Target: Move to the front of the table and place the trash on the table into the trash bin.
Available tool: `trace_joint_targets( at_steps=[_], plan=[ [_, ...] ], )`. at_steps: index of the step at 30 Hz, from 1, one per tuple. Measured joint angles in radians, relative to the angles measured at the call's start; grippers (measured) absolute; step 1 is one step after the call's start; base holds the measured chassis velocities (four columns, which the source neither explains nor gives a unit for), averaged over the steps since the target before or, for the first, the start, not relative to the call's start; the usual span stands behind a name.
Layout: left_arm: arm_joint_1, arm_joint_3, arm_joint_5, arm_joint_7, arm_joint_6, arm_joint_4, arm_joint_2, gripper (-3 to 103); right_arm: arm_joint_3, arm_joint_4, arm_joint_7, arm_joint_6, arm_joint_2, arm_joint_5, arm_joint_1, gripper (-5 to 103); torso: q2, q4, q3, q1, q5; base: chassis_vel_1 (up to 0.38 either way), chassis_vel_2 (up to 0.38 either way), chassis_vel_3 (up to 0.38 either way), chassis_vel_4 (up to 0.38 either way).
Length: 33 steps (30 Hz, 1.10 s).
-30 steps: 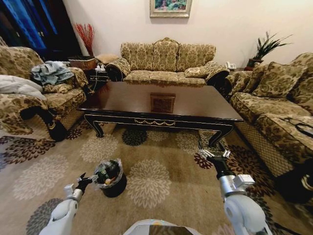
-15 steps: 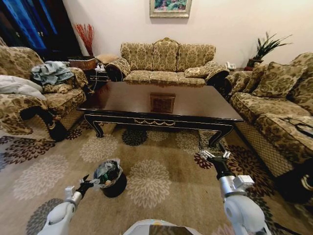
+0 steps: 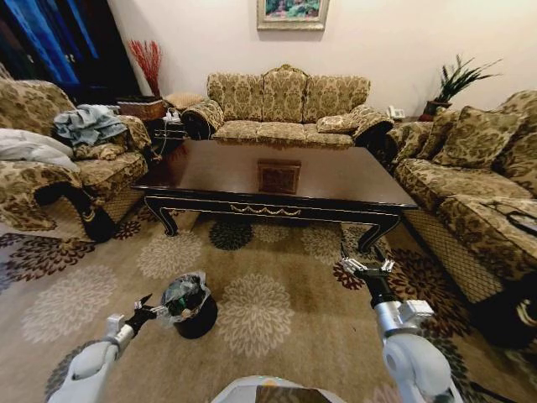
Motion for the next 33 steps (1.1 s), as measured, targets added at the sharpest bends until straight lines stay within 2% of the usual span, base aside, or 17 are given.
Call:
trace_joint_targets(
  at_steps=[5,8,11,14,15,18,19,21,22,23,25,26,29,30,33],
  plan=[
    [0.005,-0.009,-0.052,0.055,0.018,-0.037,0.000,100,0.006,-0.011,-0.004,0.006,0.000,0.007,-0.002,100,0.000,0.0000,0.000,0.000,0.0001,0.000,0.000,0.000,0.000],
    [0.002,-0.012,-0.060,0.059,0.022,-0.045,-0.002,100,0.006,-0.016,-0.006,0.009,-0.001,0.009,-0.003,100,0.000,0.0000,0.000,0.000,0.0001,0.000,0.000,0.000,0.000],
    [0.000,-0.013,-0.066,0.035,0.022,-0.052,-0.005,100,0.007,-0.018,-0.007,0.010,-0.004,0.012,-0.003,100,0.000,0.0000,0.000,0.000,0.0001,0.000,0.000,0.000,0.000],
    [0.005,-0.011,-0.111,-0.109,0.032,-0.099,-0.012,100,0.012,-0.023,-0.008,0.011,-0.011,0.021,-0.001,100,0.000,0.0000,0.000,0.000,0.0001,0.000,0.000,0.000,0.000],
    [0.005,-0.011,-0.111,-0.109,0.032,-0.099,-0.012,100,0.012,-0.023,-0.008,0.011,-0.011,0.021,-0.001,100,0.000,0.0000,0.000,0.000,0.0001,0.000,0.000,0.000,0.000],
    [0.011,-0.011,-0.165,-0.247,0.030,-0.166,-0.024,100,0.023,-0.022,-0.008,0.006,-0.016,0.034,0.008,100,0.000,0.0001,0.000,0.000,0.0001,0.000,0.000,0.000,0.000],
    [0.011,-0.011,-0.165,-0.247,0.030,-0.166,-0.024,100,0.023,-0.022,-0.008,0.006,-0.016,0.034,0.008,100,0.000,0.0001,0.000,0.000,0.0001,0.000,0.000,0.000,0.000],
    [0.026,-0.016,-0.212,-0.394,0.043,-0.279,-0.044,100,0.045,-0.004,-0.009,-0.013,-0.026,0.049,0.012,100,0.000,0.0000,0.000,0.000,0.0001,0.000,0.000,0.000,0.000],
    [0.033,-0.019,-0.219,-0.439,0.052,-0.325,-0.054,100,0.056,0.003,-0.013,-0.020,-0.030,0.050,0.012,100,0.000,0.0001,0.000,0.000,0.0002,0.000,0.000,0.000,0.000],
    [0.033,-0.019,-0.219,-0.439,0.052,-0.325,-0.054,100,0.056,0.003,-0.013,-0.020,-0.030,0.050,0.012,100,0.000,0.0001,0.000,0.000,0.0002,0.000,0.000,0.000,0.000],
    [0.067,-0.027,-0.235,-0.534,0.083,-0.501,-0.096,100,0.099,0.034,-0.037,-0.045,-0.040,0.054,0.006,100,0.000,0.0000,0.000,0.000,0.0003,0.000,0.000,0.000,0.000],
    [0.067,-0.027,-0.235,-0.534,0.083,-0.501,-0.096,100,0.099,0.034,-0.037,-0.045,-0.040,0.054,0.006,100,0.000,0.0000,0.000,0.000,0.0003,0.000,0.000,0.000,0.000],
    [0.147,-0.028,-0.227,-0.583,0.105,-0.694,-0.155,100,0.166,0.079,-0.069,-0.068,-0.052,0.075,-0.020,100,0.001,-0.0001,0.000,0.000,0.0005,0.000,0.000,0.000,0.000],
    [0.147,-0.028,-0.227,-0.583,0.105,-0.694,-0.155,100,0.166,0.079,-0.069,-0.068,-0.052,0.075,-0.020,100,0.001,-0.0001,0.000,0.000,0.0005,0.000,0.000,0.000,0.000],
    [0.219,0.000,-0.173,-0.636,0.116,-0.814,-0.212,100,0.208,0.112,-0.088,-0.092,-0.054,0.082,-0.064,100,0.001,0.0000,0.000,0.000,0.0003,0.000,0.000,0.000,0.000]
  ],
)
